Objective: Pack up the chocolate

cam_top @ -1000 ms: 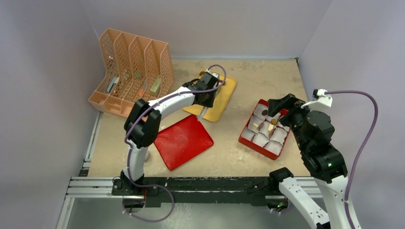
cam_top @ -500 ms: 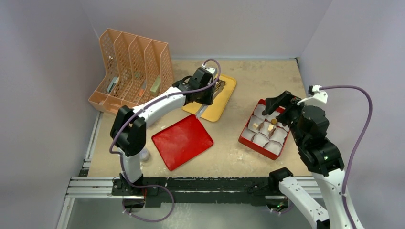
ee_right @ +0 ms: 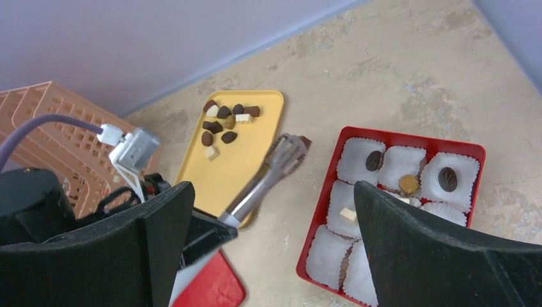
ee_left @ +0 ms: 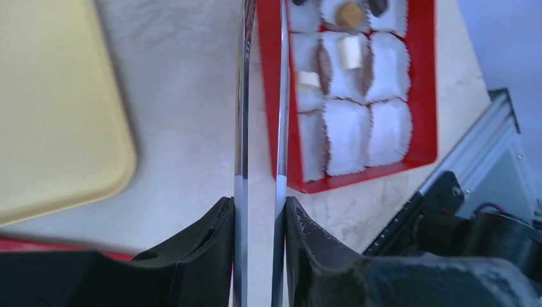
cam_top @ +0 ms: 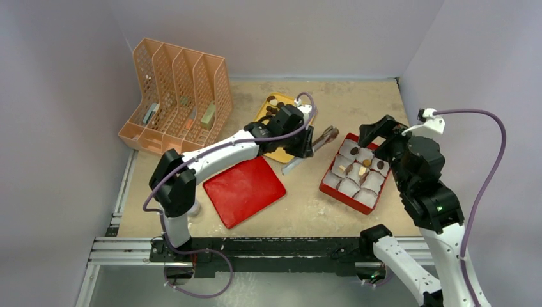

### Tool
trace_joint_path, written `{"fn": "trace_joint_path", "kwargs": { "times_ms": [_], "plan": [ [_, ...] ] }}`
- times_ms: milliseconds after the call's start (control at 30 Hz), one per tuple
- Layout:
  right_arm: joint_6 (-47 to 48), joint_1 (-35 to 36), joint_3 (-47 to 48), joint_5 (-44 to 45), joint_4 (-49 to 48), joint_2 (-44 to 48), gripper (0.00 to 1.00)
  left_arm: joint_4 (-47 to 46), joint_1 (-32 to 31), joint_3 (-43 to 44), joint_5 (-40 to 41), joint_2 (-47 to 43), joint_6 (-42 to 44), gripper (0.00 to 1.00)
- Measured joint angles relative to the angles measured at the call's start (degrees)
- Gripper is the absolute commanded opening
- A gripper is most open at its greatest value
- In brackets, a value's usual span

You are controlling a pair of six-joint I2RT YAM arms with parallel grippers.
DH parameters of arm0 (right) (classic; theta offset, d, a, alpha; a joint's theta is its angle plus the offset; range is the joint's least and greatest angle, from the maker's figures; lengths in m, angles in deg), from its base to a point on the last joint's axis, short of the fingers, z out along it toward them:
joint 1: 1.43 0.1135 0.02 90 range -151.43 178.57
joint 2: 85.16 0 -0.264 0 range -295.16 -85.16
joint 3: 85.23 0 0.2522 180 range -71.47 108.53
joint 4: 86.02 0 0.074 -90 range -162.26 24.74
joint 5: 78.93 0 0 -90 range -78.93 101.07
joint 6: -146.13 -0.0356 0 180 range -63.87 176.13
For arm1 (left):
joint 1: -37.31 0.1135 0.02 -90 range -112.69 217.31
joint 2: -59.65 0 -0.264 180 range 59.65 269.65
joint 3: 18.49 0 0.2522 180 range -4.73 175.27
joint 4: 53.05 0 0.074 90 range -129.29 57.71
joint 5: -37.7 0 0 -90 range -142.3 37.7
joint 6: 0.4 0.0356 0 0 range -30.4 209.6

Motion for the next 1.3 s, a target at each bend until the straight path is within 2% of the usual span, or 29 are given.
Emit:
{"fn": "trace_joint_path", "kwargs": {
  "times_ms": [500,967,1300],
  "plan": [
    [0.5,0.0,0.4,1.4,0.1,0.0,0.96,-8.2,-8.9,0.0,-6.3,1.8,-6.0,0.15],
    [0.4,0.0,0.4,1.4,0.1,1.6,0.96,-9.9,-13.4,0.8,-6.8,9.7,-8.4,0.17],
    [0.4,0.0,0.4,1.4,0.3,1.7,0.96,-11.1,-14.0,3.7,-7.6,12.5,-8.9,0.19]
  ]
}}
